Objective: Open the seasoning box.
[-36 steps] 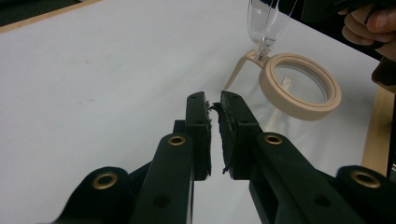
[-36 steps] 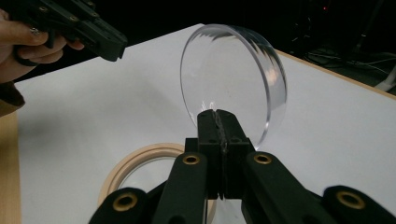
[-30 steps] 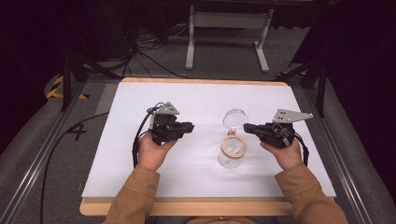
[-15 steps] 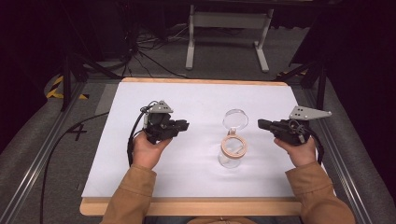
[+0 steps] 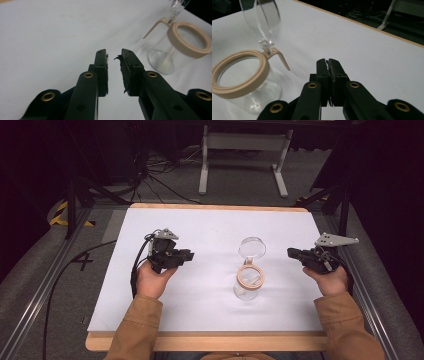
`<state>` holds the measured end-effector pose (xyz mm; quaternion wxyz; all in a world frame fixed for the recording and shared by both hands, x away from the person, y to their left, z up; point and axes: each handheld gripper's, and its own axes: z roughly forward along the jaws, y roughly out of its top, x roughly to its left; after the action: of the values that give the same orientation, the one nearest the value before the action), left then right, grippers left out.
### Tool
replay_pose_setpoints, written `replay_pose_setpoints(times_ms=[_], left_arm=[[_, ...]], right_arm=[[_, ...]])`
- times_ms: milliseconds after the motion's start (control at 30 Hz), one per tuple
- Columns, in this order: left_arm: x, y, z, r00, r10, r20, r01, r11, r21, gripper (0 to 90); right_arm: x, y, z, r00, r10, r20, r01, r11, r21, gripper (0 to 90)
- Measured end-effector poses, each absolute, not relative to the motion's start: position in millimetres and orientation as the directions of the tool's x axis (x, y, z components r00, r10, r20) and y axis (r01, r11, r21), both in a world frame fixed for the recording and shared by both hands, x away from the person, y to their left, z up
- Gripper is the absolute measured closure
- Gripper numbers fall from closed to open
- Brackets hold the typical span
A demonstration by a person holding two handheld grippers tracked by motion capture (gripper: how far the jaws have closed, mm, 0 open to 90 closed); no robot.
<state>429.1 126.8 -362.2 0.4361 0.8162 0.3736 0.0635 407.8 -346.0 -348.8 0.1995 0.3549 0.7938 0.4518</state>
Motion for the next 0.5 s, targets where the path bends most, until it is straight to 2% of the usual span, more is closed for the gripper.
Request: replay_pose_setpoints(times_ms=[500], left_arm=[[443.0,143.0,-388.3,0.644,0.724,-0.247,0.634,-0.324,0.702,73.4]], right_arm=[[431.8,-372.6,-392.5,-0.574,0.815,0.085,0.548,0.304,0.779,84.1]])
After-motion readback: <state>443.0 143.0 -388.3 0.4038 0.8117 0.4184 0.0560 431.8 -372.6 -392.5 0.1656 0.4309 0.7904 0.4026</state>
